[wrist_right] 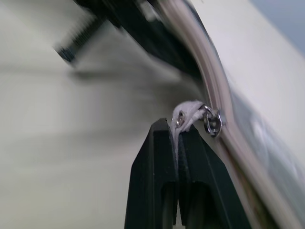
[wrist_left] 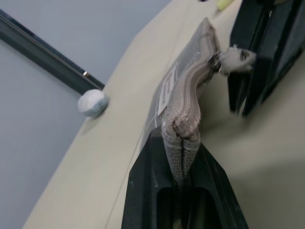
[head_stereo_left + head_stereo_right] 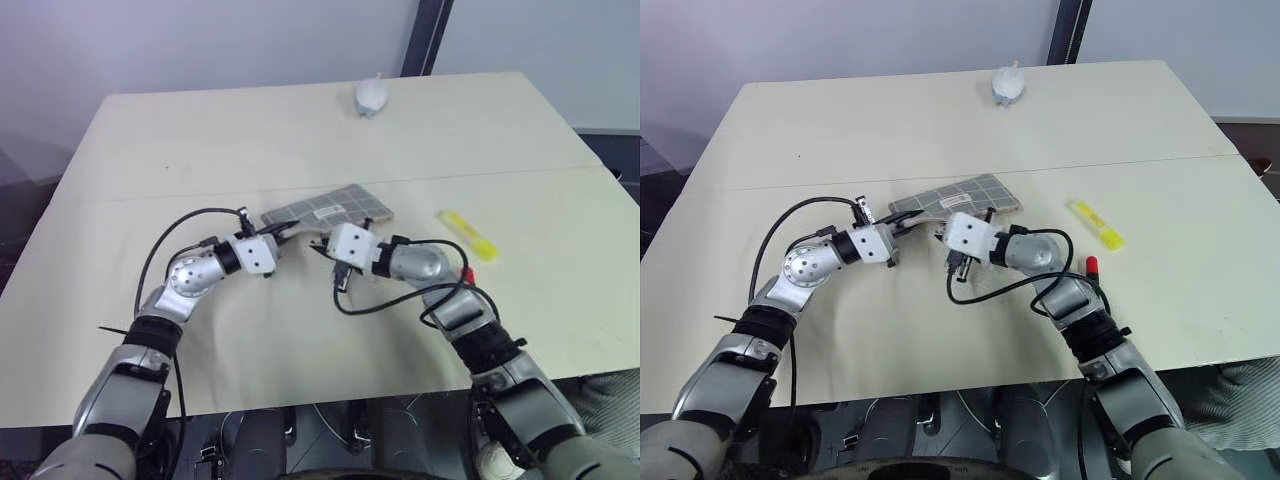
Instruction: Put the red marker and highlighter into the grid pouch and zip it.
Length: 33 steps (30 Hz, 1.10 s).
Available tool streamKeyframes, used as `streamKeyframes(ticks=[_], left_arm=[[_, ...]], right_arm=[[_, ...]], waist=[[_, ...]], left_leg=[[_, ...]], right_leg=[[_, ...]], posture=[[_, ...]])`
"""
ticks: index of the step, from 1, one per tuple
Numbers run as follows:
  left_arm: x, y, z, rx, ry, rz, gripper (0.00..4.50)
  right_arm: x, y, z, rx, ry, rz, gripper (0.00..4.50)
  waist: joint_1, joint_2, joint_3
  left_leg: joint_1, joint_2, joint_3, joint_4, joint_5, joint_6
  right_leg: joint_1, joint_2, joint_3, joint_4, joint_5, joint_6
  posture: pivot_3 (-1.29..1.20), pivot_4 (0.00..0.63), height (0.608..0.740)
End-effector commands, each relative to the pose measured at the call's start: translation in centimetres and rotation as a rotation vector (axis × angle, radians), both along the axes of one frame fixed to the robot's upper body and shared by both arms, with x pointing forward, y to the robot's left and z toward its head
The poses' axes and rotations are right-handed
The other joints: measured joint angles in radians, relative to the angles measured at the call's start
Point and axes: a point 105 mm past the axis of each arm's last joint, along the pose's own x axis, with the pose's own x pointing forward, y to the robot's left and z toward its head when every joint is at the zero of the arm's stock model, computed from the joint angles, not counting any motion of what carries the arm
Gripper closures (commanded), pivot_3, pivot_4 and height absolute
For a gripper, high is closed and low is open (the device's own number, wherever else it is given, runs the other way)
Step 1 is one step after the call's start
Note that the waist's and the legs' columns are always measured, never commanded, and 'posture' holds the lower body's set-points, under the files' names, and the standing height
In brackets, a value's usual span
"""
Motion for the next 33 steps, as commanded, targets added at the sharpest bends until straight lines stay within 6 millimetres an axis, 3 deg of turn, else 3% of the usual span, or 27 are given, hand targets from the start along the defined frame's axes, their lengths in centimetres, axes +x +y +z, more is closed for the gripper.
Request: streamKeyframes(ticks=[1,7,8,10,17,20,24,29,33], left_arm=[[0.2,-0.3,1.1,-0.001,-0.040,-0.006,4.50],[0.2,-0.1,1.1,-0.005,-0.042,-0.001,4.50],[0.2,0.0,1.1,-0.006,-0.042,0.003,4.50],[0.1,0.3,1.2,-0.008,-0.046,0.007,4.50],[-0.2,0.9,1.1,-0.039,-0.033,0.019,4.50],[-0.4,1.0,0.9,-0.044,-0.026,0.014,4.50],[-0.5,0.8,0.6,-0.060,-0.001,0.008,4.50],[-0.4,-0.1,0.5,-0.066,0.018,-0.020,4.50],[-0.3,-0.4,0.5,-0.061,0.021,-0.030,4.50]], right_arm=[[-1.6,2.3,1.4,0.001,-0.093,0.129,4.45],[-1.1,1.4,1.2,0.020,-0.079,0.086,4.45],[-0.8,0.4,1.1,0.011,-0.077,0.061,4.20],[-0.5,-1.3,1.0,0.022,-0.063,0.007,3.60],[-1.3,-7.8,2.0,0.337,0.060,-0.301,0.07],[-1.8,-10.2,3.6,0.545,0.135,-0.430,0.07],[-1.6,-14.8,4.2,0.647,0.091,-0.691,0.07],[-0.4,-20.0,3.3,0.542,0.056,-0.903,0.07],[0.9,-23.6,2.0,0.489,0.122,-0.997,0.07]], waist=[[0.000,0.000,0.000],[0.000,0.000,0.000],[0.000,0.000,0.000],[0.002,0.000,0.000],[0.002,0.000,0.000],[-0.001,0.000,0.000],[0.002,-0.001,0.000],[0.001,-0.001,0.000],[0.001,-0.001,0.000]], left_leg=[[0.000,0.000,0.000,0.000,0.000,0.000],[0.000,0.000,0.000,0.000,0.000,0.000],[0.000,0.000,0.000,0.000,0.000,0.000],[0.000,0.000,0.000,0.000,0.000,0.000],[0.000,0.000,0.000,0.000,0.000,0.000],[0.000,0.001,-0.001,0.000,0.000,0.000],[0.000,0.002,-0.004,0.000,0.000,-0.002],[0.000,0.000,-0.003,0.000,-0.002,-0.004],[0.000,-0.001,-0.002,0.000,0.000,-0.001]], right_leg=[[0.000,0.000,0.000,0.000,0.000,0.000],[0.000,0.000,0.000,0.000,0.000,0.000],[0.000,0.000,0.000,0.000,0.000,0.000],[0.000,0.000,0.000,0.000,0.000,0.000],[0.000,0.000,0.000,-0.001,0.000,0.000],[0.000,0.000,0.000,-0.001,0.000,0.000],[0.000,0.001,0.000,-0.001,-0.001,-0.004],[0.000,-0.002,0.000,-0.001,-0.001,-0.004],[0.000,-0.003,0.000,-0.001,-0.001,-0.004]], posture=[[0.00,0.150,0.740],[0.00,0.150,0.740],[0.00,0.150,0.740],[0.00,0.150,0.740],[0.00,0.150,0.740],[0.00,0.150,0.740],[0.00,0.150,0.740],[0.00,0.150,0.740],[0.00,0.150,0.740]])
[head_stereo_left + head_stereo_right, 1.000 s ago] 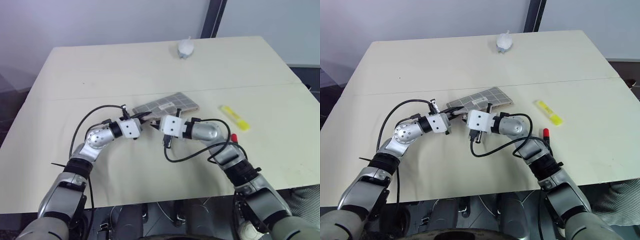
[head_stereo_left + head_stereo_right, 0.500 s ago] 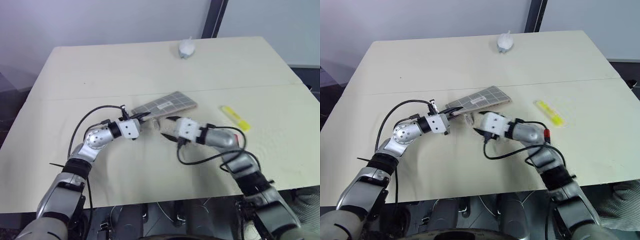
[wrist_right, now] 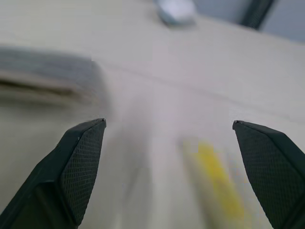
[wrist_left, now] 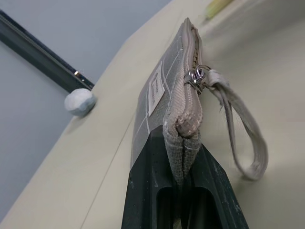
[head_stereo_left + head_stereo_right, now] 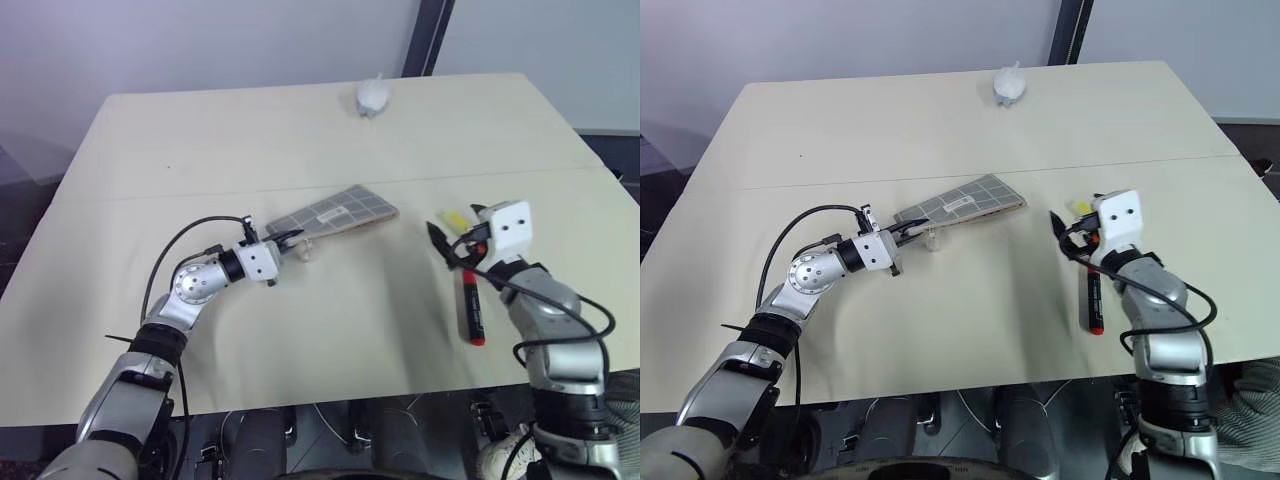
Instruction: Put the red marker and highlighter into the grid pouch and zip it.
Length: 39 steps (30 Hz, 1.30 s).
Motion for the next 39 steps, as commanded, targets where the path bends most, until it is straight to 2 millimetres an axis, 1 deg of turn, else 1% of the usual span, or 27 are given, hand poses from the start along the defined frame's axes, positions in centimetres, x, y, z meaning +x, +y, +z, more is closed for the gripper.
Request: streamKeyframes(ticks=[1,2,5,8,10,11,14,16,17,18,19,20,21,22,23,25,27,30,32,35,39], left_arm=[[0.2,-0.4,1.4,-0.022,-0.039,-0.019,4.50],[0.3,-0.4,1.4,-0.020,-0.041,-0.020,4.50],[0.3,-0.4,1.4,-0.019,-0.042,-0.021,4.50],[0.1,-0.3,1.2,-0.018,-0.042,-0.018,4.50],[0.0,-0.1,1.2,-0.019,-0.043,-0.014,4.50],[-0.1,0.0,1.2,-0.019,-0.044,-0.012,4.50],[-0.1,0.2,1.2,-0.020,-0.043,-0.003,4.50],[-0.1,0.3,1.2,-0.019,-0.044,-0.001,4.50],[-0.1,0.3,1.3,-0.021,-0.044,0.000,4.50],[0.0,0.3,1.4,-0.026,-0.044,0.002,4.50],[0.1,0.2,1.5,-0.030,-0.045,0.003,4.50],[0.1,0.2,1.5,-0.033,-0.045,0.004,4.50],[0.2,0.1,1.7,-0.041,-0.047,0.009,4.50],[0.4,0.1,1.9,-0.050,-0.048,0.011,4.50],[0.5,0.1,2.1,-0.061,-0.048,0.016,4.50],[0.7,-0.1,2.3,-0.071,-0.047,0.018,4.50],[0.7,-0.1,2.4,-0.075,-0.046,0.018,4.50],[0.7,-0.3,2.5,-0.085,-0.045,0.016,4.50],[0.7,-0.3,2.5,-0.086,-0.046,0.013,4.50],[0.7,-0.3,2.5,-0.090,-0.043,0.011,4.50],[0.5,-0.6,2.7,-0.080,-0.053,-0.002,4.50]], right_arm=[[0.7,-3.1,-0.2,0.008,0.060,-0.066,0.07],[0.7,-3.6,-0.6,0.003,0.095,-0.060,0.07],[1.2,-5.2,-0.8,0.125,0.165,-0.088,0.07],[1.0,-5.8,-2.5,0.176,0.297,-0.080,0.07],[1.0,-6.3,-2.7,0.174,0.324,-0.084,0.58],[1.1,-6.4,-2.6,0.154,0.324,-0.077,0.94],[1.1,-6.0,-2.4,0.129,0.336,-0.040,2.51],[1.2,-5.7,-2.1,0.073,0.318,-0.017,3.51],[1.4,-5.0,-1.4,0.066,0.283,0.015,3.62],[1.6,-3.3,0.0,0.048,0.219,0.106,3.61],[1.3,-1.4,1.0,0.047,0.174,0.209,3.61],[0.9,-0.1,1.7,0.046,0.149,0.280,3.61],[0.4,1.1,2.0,0.054,0.145,0.344,3.61],[-0.6,2.5,1.8,0.009,0.156,0.428,3.61],[-1.3,3.4,1.7,-0.007,0.167,0.489,3.61],[-2.4,5.0,2.2,-0.028,0.139,0.579,3.61],[-3.0,5.7,2.3,-0.037,0.140,0.616,3.61],[-3.6,5.9,1.2,-0.085,0.187,0.643,3.61],[-3.5,5.7,0.6,-0.119,0.198,0.627,3.61],[-2.9,5.0,0.1,-0.153,0.202,0.587,3.61],[-2.1,5.0,0.6,-0.109,0.172,0.561,3.61]], waist=[[0.000,0.000,0.000],[0.001,0.000,0.000],[0.000,0.000,0.000],[-0.001,0.000,0.000],[-0.001,0.000,0.000],[-0.001,0.000,0.000],[-0.001,0.000,0.000],[-0.001,0.000,0.000],[-0.001,0.000,0.000],[-0.001,0.000,0.000],[-0.002,0.000,0.000],[-0.004,0.000,0.000],[-0.005,0.000,0.000],[-0.003,0.000,0.000],[-0.001,0.000,0.000],[0.004,0.000,0.000],[0.004,-0.001,0.000],[0.002,-0.001,0.000],[0.002,-0.001,0.000],[0.001,-0.001,0.000],[0.001,-0.001,0.001]], left_leg=[[0.000,0.000,0.000,0.000,0.000,0.000],[0.000,0.000,0.001,0.000,0.000,0.000],[0.000,0.000,0.001,0.000,0.000,0.000],[0.000,0.001,0.001,0.000,0.000,0.000],[0.000,0.001,0.001,0.000,0.000,0.000],[0.000,0.001,0.001,0.000,0.000,0.000],[0.000,0.001,0.001,0.000,0.000,0.000],[0.000,0.001,0.001,0.000,0.000,0.000],[0.000,0.001,0.001,0.000,0.000,0.000],[0.000,0.001,0.001,0.000,0.000,0.000],[0.000,0.001,0.001,0.000,0.000,0.000],[0.000,0.001,0.000,0.000,0.000,0.000],[0.000,0.001,0.000,0.000,0.000,0.000],[0.000,0.001,0.000,0.000,0.000,0.000],[0.000,0.001,-0.001,-0.001,0.000,0.000],[0.000,0.002,-0.002,-0.001,0.000,0.000],[-0.001,0.001,-0.002,0.000,0.000,0.000],[-0.001,0.000,-0.001,0.001,0.000,0.001],[-0.001,0.000,-0.001,0.001,0.000,0.000],[-0.001,0.000,-0.001,0.001,0.000,0.000],[-0.001,0.000,-0.001,0.001,0.000,0.000]], right_leg=[[0.000,0.000,0.000,0.000,0.000,0.000],[0.000,0.001,0.000,0.000,0.000,0.000],[0.000,0.001,0.000,0.000,0.000,0.000],[0.000,0.001,0.000,0.000,0.000,0.000],[0.000,0.001,0.000,0.000,0.000,0.000],[0.000,0.001,0.000,0.000,0.000,0.000],[0.000,0.001,0.000,0.000,0.000,0.000],[0.000,0.001,0.000,0.000,0.000,0.000],[0.000,0.001,0.000,0.000,0.000,0.000],[0.000,0.001,0.000,0.000,0.000,0.000],[0.000,0.001,0.000,0.000,0.000,0.000],[-0.001,0.001,0.001,0.000,0.000,0.001],[-0.001,0.002,0.001,0.000,0.000,0.001],[-0.001,0.002,0.001,0.000,0.002,0.003],[-0.001,0.003,0.001,0.000,0.002,0.003],[0.000,0.004,0.000,0.000,0.001,0.004],[0.000,0.003,0.000,0.000,0.001,0.003],[0.000,0.000,0.001,0.000,0.000,0.001],[0.000,-0.001,0.001,0.000,0.000,0.001],[0.000,0.000,0.000,0.000,0.000,0.001],[0.000,0.000,0.000,0.000,0.000,0.001]], posture=[[0.00,0.150,0.740],[0.00,0.150,0.740],[0.00,0.150,0.740],[0.00,0.150,0.740],[0.00,0.150,0.740],[0.00,0.150,0.740],[0.00,0.150,0.740],[0.00,0.150,0.740],[0.00,0.150,0.740],[0.00,0.150,0.740],[0.00,0.150,0.740],[0.00,0.150,0.740],[0.00,0.150,0.740],[0.00,0.150,0.740],[0.00,0.150,0.740],[0.00,0.150,0.740],[0.00,0.150,0.740],[0.00,0.150,0.740],[0.00,0.150,0.740],[0.00,0.150,0.740],[0.00,0.150,0.740]])
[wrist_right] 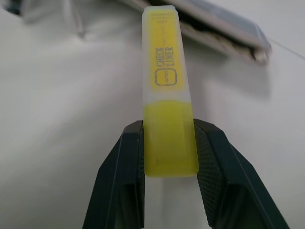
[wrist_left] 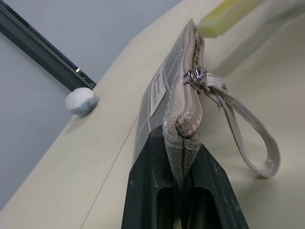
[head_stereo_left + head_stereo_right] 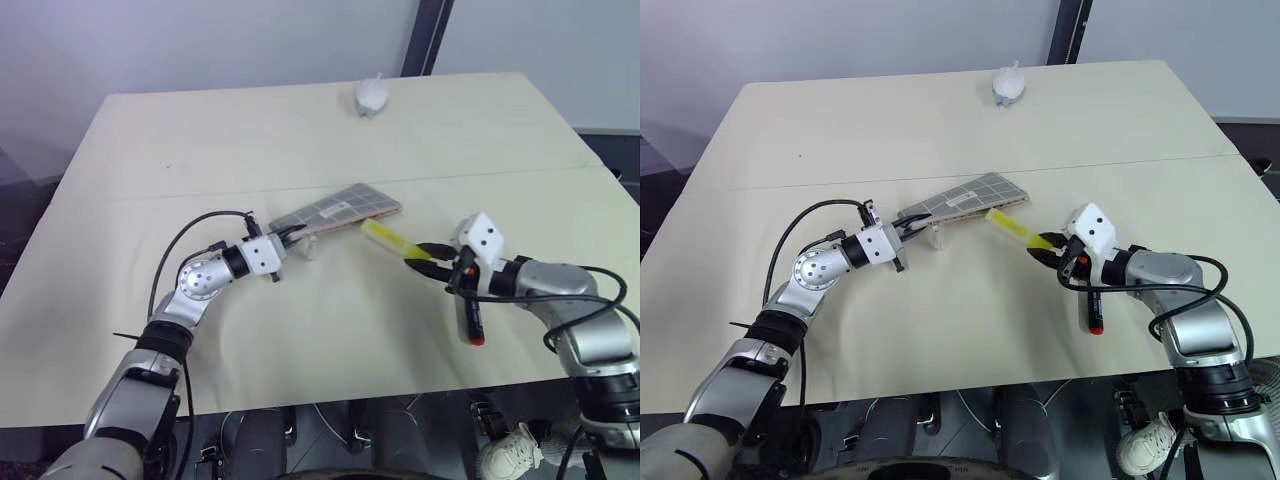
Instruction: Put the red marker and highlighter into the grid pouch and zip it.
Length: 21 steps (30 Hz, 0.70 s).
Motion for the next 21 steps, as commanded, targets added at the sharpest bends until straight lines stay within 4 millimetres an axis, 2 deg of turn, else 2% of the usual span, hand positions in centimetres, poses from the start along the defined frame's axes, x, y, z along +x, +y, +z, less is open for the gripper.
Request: streamKeyframes(ticks=[1,9,14,17,21], left_arm=[[0.0,-0.2,2.2,-0.031,-0.075,-0.015,4.50],[-0.6,-0.9,2.5,0.019,-0.115,-0.066,4.50],[-1.1,-1.7,3.2,0.036,-0.151,-0.115,4.50],[-1.3,-2.0,3.5,0.045,-0.160,-0.141,4.50],[-1.7,-2.5,3.9,0.033,-0.147,-0.191,4.50]], right_arm=[[0.8,0.1,1.7,0.031,-0.072,-0.010,3.61],[1.8,0.7,2.0,0.025,-0.080,-0.011,3.61],[1.9,2.5,1.6,-0.162,-0.152,0.107,3.61],[2.1,4.2,2.1,-0.262,-0.238,0.203,3.61],[1.8,8.0,3.7,-0.289,-0.391,0.360,3.61]], waist=[[-0.001,0.000,0.000],[0.000,0.000,0.000],[0.000,0.000,0.000],[0.000,0.000,0.000],[-0.002,0.000,0.000]], left_leg=[[0.000,0.000,0.000,0.000,0.000,0.000],[0.000,0.000,0.000,0.000,0.000,0.000],[0.000,0.000,0.001,0.000,0.000,0.000],[0.000,0.000,0.001,0.000,0.000,0.000],[0.000,0.000,0.001,0.000,0.000,0.000]], right_leg=[[0.000,0.000,0.000,0.000,0.000,0.000],[0.000,0.000,0.000,0.000,0.000,0.000],[0.000,0.000,0.000,0.000,0.000,0.000],[0.000,0.000,0.000,0.000,0.000,0.000],[0.000,0.001,0.000,0.000,0.000,0.000]], posture=[[0.00,0.150,0.740],[0.00,0.150,0.740],[0.00,0.150,0.740],[0.00,0.150,0.740],[0.00,0.150,0.740]])
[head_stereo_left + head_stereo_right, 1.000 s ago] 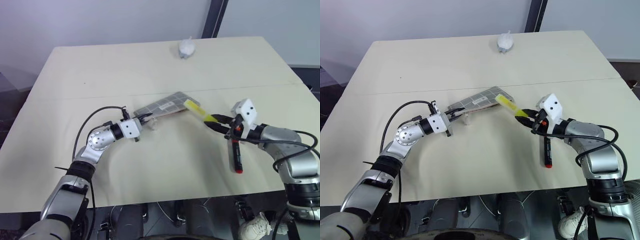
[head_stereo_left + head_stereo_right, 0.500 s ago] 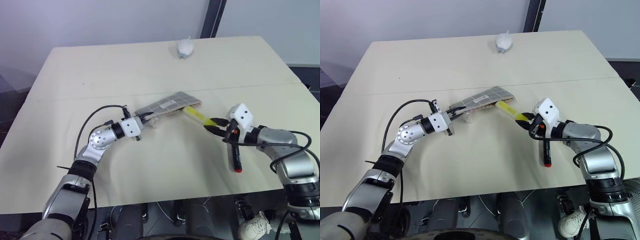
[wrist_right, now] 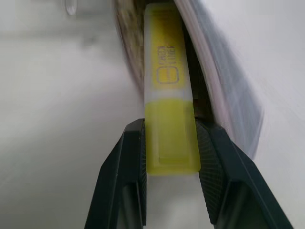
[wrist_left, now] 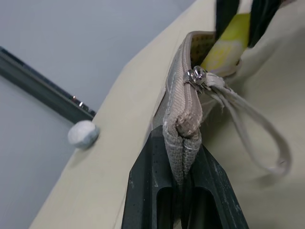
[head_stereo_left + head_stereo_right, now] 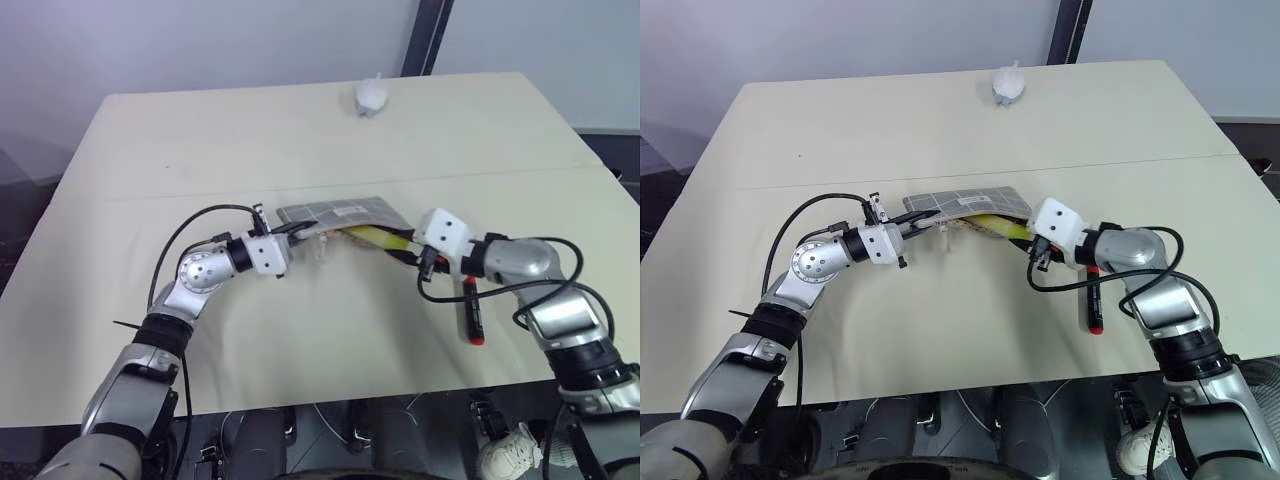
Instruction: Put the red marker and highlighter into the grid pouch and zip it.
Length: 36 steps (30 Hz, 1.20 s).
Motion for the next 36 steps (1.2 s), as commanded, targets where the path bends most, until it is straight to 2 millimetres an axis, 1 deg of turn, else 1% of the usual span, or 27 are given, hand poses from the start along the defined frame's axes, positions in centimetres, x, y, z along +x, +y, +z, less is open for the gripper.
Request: streamKeyframes(ticks=[1,4,7,9,10,12,13,14,15,17,19,21,23,25,26,28,31,33,34,36], left_arm=[[-0.8,-1.0,1.9,-0.035,-0.043,-0.080,4.50],[-1.0,-1.1,1.9,-0.057,-0.017,-0.098,4.50],[-1.0,-1.1,1.9,-0.063,-0.004,-0.100,4.50],[-1.0,-0.8,1.8,-0.067,0.003,-0.088,4.50],[-0.9,-0.6,1.8,-0.071,0.008,-0.079,4.50],[-0.8,-0.3,1.7,-0.073,0.014,-0.068,4.50],[-0.8,-0.1,1.6,-0.077,0.021,-0.056,4.50],[-0.7,0.0,1.5,-0.080,0.026,-0.048,4.50],[-0.6,0.2,1.4,-0.084,0.032,-0.039,4.50],[-0.6,0.3,1.3,-0.083,0.037,-0.032,4.50],[-0.5,0.4,1.1,-0.085,0.047,-0.023,4.50],[-0.5,0.5,0.9,-0.082,0.049,-0.014,4.50],[-0.3,0.9,0.8,-0.080,0.050,0.005,4.50],[-0.2,1.2,0.6,-0.075,0.051,0.019,4.50],[-0.1,1.3,0.5,-0.072,0.048,0.025,4.50],[-0.1,1.5,0.4,-0.073,0.050,0.033,4.50],[-0.2,1.5,0.1,-0.080,0.060,0.033,4.50],[-0.3,1.4,-0.1,-0.080,0.067,0.026,4.50],[-0.2,1.3,-0.1,-0.078,0.069,0.023,4.50],[0.0,1.2,-0.1,-0.077,0.069,0.021,4.50]], right_arm=[[-0.4,3.2,1.9,0.002,-0.132,0.140,3.61],[-0.3,4.1,2.0,-0.033,-0.224,0.186,3.61],[-0.3,4.3,1.9,-0.047,-0.273,0.214,3.61],[-0.1,3.4,1.5,-0.048,-0.246,0.194,2.56],[0.0,2.9,1.5,-0.048,-0.250,0.183,2.21],[0.1,2.4,1.9,-0.025,-0.262,0.161,1.17],[-0.1,2.0,2.2,0.011,-0.242,0.144,0.73],[-0.3,1.7,2.5,0.047,-0.219,0.133,0.12],[-0.8,1.4,2.6,0.098,-0.170,0.122,0.05],[-1.7,1.1,2.6,0.179,-0.094,0.109,0.05],[-2.9,0.9,2.9,0.281,-0.028,0.102,0.05],[-4.5,0.5,3.5,0.417,0.064,0.100,0.05],[-5.7,-0.4,3.9,0.521,0.130,0.066,0.05],[-6.0,-2.3,3.7,0.560,0.128,-0.057,0.05],[-5.8,-3.5,3.1,0.571,0.134,-0.151,0.05],[-5.4,-6.5,1.1,0.518,0.110,-0.371,0.05],[-6.4,-10.0,-1.9,0.474,0.154,-0.608,0.05],[-7.3,-11.2,-3.7,0.442,0.193,-0.728,0.05],[-7.6,-11.4,-4.3,0.419,0.204,-0.764,0.05],[-8.1,-11.8,-5.4,0.431,0.246,-0.839,0.05]], waist=[[0.000,0.000,0.000],[0.003,0.000,0.000],[0.003,0.000,0.000],[0.002,0.000,0.000],[0.002,0.000,0.000],[0.001,0.000,0.000],[0.001,0.000,0.000],[0.001,0.000,0.000],[0.003,0.000,0.000],[0.002,0.000,0.000],[0.003,0.000,0.000],[0.003,0.000,0.000],[0.003,0.000,0.000],[0.003,0.000,0.000],[0.003,-0.001,0.000],[0.004,-0.001,-0.001],[0.005,-0.001,-0.001],[0.004,-0.001,-0.001],[0.003,-0.001,-0.001],[-0.001,-0.001,-0.001]], left_leg=[[0.000,0.000,0.000,0.000,0.000,0.000],[0.000,0.000,0.001,0.000,0.000,0.000],[0.000,0.000,0.002,0.000,0.000,0.000],[0.000,0.000,0.002,0.001,0.000,0.000],[0.000,0.000,0.002,0.001,0.000,0.000],[0.000,0.000,0.002,0.001,0.000,0.000],[0.000,0.001,0.002,0.001,0.000,0.000],[0.000,0.001,0.001,0.001,0.000,0.000],[0.000,0.001,0.001,0.001,0.000,0.000],[0.000,0.001,0.001,0.001,0.000,0.000],[0.000,0.001,0.001,0.001,0.000,0.000],[0.000,0.001,0.001,0.001,0.000,0.000],[0.000,0.001,-0.002,0.001,0.000,0.000],[0.000,0.001,-0.003,0.001,0.000,0.000],[0.001,0.001,-0.003,0.001,0.000,0.000],[0.001,0.001,-0.003,0.001,0.000,-0.001],[0.000,0.001,-0.003,0.001,-0.001,-0.002],[0.000,0.000,-0.002,0.000,0.000,-0.001],[0.000,0.000,-0.002,0.000,0.000,-0.001],[0.001,0.001,-0.002,0.000,0.000,-0.001]], right_leg=[[0.000,0.001,0.000,0.000,0.000,0.000],[0.000,0.002,0.000,0.000,0.000,0.001],[0.001,0.002,0.000,0.000,0.001,0.003],[0.001,0.002,0.000,0.000,0.002,0.003],[0.001,0.002,0.000,0.000,0.002,0.003],[0.001,0.002,0.000,0.000,0.002,0.003],[0.001,0.002,0.000,0.000,0.002,0.003],[0.001,0.003,0.000,0.000,0.002,0.003],[0.001,0.003,0.000,0.000,0.002,0.003],[0.001,0.003,0.000,0.000,0.002,0.003],[0.001,0.003,0.000,0.000,0.002,0.003],[0.001,0.003,0.000,0.000,0.002,0.003],[0.001,0.002,0.000,0.000,0.001,0.001],[0.002,0.002,0.000,0.000,0.000,0.000],[0.002,0.002,0.000,0.000,0.000,-0.001],[0.002,0.002,0.000,0.000,0.000,-0.001],[0.002,0.001,0.000,0.000,0.000,-0.001],[0.002,0.000,0.000,0.000,0.000,-0.001],[0.001,0.000,0.000,0.000,0.000,-0.001],[0.001,0.000,0.000,0.000,0.000,-0.001]], posture=[[0.00,0.150,0.740],[0.00,0.150,0.740],[0.00,0.150,0.740],[0.00,0.150,0.740],[0.00,0.150,0.740],[0.00,0.150,0.740],[0.00,0.150,0.740],[0.00,0.150,0.740],[0.00,0.150,0.740],[0.00,0.150,0.740],[0.00,0.150,0.740],[0.00,0.150,0.740],[0.00,0.150,0.740],[0.00,0.150,0.740],[0.00,0.150,0.740],[0.00,0.150,0.740],[0.00,0.150,0.740],[0.00,0.150,0.740],[0.00,0.150,0.740],[0.00,0.150,0.740]])
